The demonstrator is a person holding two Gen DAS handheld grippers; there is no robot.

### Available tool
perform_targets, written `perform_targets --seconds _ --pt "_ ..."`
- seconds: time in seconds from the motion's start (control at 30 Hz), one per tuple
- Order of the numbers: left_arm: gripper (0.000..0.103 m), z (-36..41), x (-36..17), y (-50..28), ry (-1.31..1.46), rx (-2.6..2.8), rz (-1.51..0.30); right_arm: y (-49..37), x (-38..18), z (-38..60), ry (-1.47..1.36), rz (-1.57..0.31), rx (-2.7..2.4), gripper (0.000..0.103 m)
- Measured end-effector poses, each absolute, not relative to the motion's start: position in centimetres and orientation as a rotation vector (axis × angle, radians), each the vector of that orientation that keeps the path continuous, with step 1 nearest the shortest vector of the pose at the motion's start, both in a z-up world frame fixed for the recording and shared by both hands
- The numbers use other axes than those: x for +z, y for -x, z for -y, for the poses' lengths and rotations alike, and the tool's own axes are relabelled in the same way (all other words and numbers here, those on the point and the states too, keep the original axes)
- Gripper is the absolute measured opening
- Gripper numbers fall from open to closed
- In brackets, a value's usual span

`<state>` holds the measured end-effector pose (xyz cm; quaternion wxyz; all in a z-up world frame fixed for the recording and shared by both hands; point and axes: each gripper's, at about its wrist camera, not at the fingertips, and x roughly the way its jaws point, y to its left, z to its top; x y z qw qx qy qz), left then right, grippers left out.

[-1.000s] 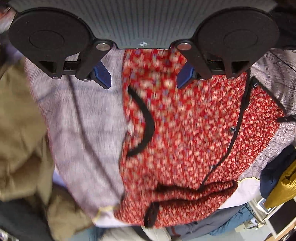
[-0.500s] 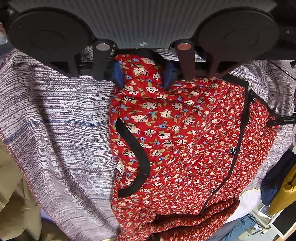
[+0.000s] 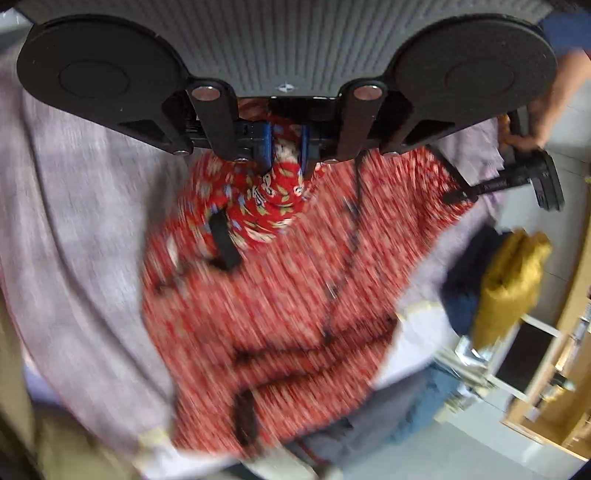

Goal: Fold large clothes

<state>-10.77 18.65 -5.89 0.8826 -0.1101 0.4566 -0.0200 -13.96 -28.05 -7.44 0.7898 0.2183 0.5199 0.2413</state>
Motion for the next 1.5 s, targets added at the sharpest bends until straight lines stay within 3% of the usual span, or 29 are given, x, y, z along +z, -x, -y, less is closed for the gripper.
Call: perform_targets --seconds 0.27,0.37,0.4,0.57,0.63,0.67,0.73,0.87,0.97,1.0,1.1,1.2,1.3,1.33,1.37,1.4,1.43,1.5 --pt "0.060 -18.9 1.6 -5.4 0.134 -0.086 -0.743 -0.7 -0.2 29.9 -0.630 -0.937 0.469 0.016" --pt "0.053 -19.4 1.0 -13.2 0.146 -0.058 -0.749 -6.7 -0.1 31.4 -0.716 -0.919 0.372 0.016" --pt "0.034 -19.5 0.5 -15.7 0.144 -0.036 -0.758 -8.6 -0.3 31.9 -0.733 -0.915 0.339 0.016" --pt "0.031 -19.9 -2.9 -24.9 0.139 0.058 -0.822 -16.0 -4.7 33.6 -0.809 -0.954 0.152 0.016" --pt "0.035 -20.0 -4.0 -26.4 0.120 0.082 -0.846 -18.1 -6.9 34.2 -0.850 -0.957 0.068 0.016" --pt "0.061 -20.2 -4.0 -26.3 0.137 0.054 -0.837 -18.8 -8.1 34.3 -0.865 -0.963 0.030 0.016" --pt "0.102 -20.3 -3.7 -24.9 0.162 -0.003 -0.821 -19.5 -10.8 34.1 -0.885 -1.006 -0.013 0.017" --pt "0.103 -20.6 -2.7 -19.9 0.135 -0.071 -0.768 -18.4 -11.2 33.8 -0.888 -0.965 -0.003 0.028" --pt "0.103 -22.4 -2.4 -15.8 0.146 -0.046 -0.742 -16.8 -8.1 33.6 -0.793 -0.897 0.033 0.060" --pt "0.103 -23.2 -2.6 -14.5 0.166 -0.035 -0.727 -16.3 -6.8 33.4 -0.741 -0.869 0.017 0.078" --pt "0.103 -25.0 -3.7 -12.4 0.240 -0.019 -0.772 -14.9 -3.3 32.8 -0.584 -0.775 0.081 0.080" --pt "0.103 -25.6 -5.8 -12.0 0.330 -0.060 -0.844 -14.9 -2.7 30.9 -0.352 -0.793 0.166 0.090" --pt "0.103 -25.1 -7.4 -12.1 0.377 -0.114 -0.831 -15.2 -5.3 29.7 -0.220 -0.866 0.198 0.089" --pt "0.103 -24.8 -7.9 -12.5 0.377 -0.130 -0.828 -15.4 -6.5 29.5 -0.214 -0.895 0.210 0.082" --pt "0.103 -24.4 -8.3 -12.9 0.371 -0.148 -0.833 -15.5 -7.5 29.4 -0.227 -0.913 0.224 0.073" --pt "0.095 -23.9 -8.4 -13.5 0.341 -0.137 -0.837 -15.4 -8.1 29.3 -0.259 -0.915 0.250 0.047" --pt "0.078 -23.5 -8.2 -14.0 0.299 -0.127 -0.839 -15.1 -8.2 29.1 -0.284 -0.907 0.253 0.023" --pt "0.070 -23.6 -6.8 -14.7 0.305 -0.142 -0.808 -14.7 -7.3 29.2 -0.327 -0.869 0.257 0.019"
